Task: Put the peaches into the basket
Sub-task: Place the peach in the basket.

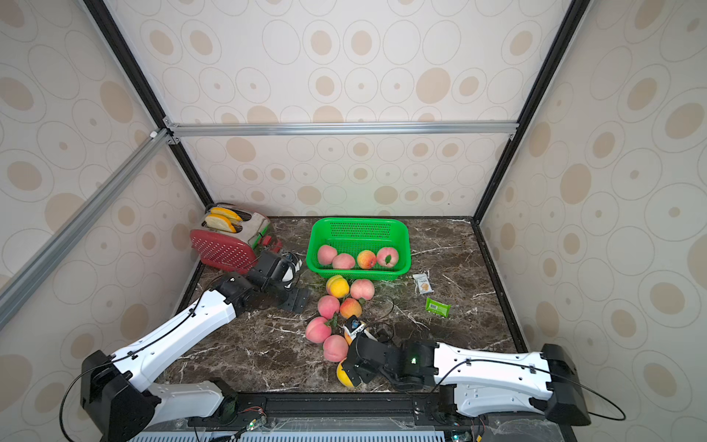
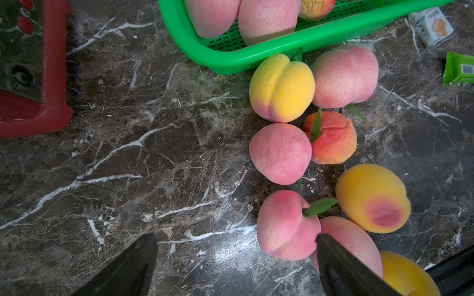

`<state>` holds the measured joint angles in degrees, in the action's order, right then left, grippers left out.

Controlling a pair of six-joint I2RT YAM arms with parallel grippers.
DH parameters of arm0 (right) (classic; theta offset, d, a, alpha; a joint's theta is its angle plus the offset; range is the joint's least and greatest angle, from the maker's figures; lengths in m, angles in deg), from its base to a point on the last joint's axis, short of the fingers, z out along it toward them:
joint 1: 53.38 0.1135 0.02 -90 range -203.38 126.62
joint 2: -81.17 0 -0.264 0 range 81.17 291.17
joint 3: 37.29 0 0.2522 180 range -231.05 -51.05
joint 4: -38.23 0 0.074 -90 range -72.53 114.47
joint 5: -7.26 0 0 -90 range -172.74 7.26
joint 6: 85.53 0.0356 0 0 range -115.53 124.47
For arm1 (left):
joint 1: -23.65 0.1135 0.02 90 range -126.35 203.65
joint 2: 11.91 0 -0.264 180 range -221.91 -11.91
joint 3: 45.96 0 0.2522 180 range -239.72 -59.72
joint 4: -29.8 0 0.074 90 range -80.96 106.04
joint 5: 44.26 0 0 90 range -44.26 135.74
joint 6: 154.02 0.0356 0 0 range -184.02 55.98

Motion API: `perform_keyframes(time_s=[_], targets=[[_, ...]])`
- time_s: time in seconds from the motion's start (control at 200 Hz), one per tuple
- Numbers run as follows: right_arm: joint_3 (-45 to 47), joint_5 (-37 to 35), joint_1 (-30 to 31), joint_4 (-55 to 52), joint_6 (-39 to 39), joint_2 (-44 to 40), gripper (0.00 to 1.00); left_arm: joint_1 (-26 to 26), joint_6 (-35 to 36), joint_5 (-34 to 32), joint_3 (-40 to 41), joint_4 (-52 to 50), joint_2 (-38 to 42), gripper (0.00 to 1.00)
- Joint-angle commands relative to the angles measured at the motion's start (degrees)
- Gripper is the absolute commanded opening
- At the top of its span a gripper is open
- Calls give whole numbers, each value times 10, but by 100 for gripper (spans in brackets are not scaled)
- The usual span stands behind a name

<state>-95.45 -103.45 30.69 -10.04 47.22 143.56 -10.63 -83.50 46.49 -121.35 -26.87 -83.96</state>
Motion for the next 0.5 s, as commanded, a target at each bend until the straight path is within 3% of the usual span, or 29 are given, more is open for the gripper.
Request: perform_keyframes(time_s=[0.0, 0.496], targets=[[-11, -9, 16, 21, 45, 28, 100, 3, -18, 0, 16, 19, 16, 99], [33, 19, 23, 63, 68, 54, 100, 3, -37, 2, 55, 43, 45, 99]])
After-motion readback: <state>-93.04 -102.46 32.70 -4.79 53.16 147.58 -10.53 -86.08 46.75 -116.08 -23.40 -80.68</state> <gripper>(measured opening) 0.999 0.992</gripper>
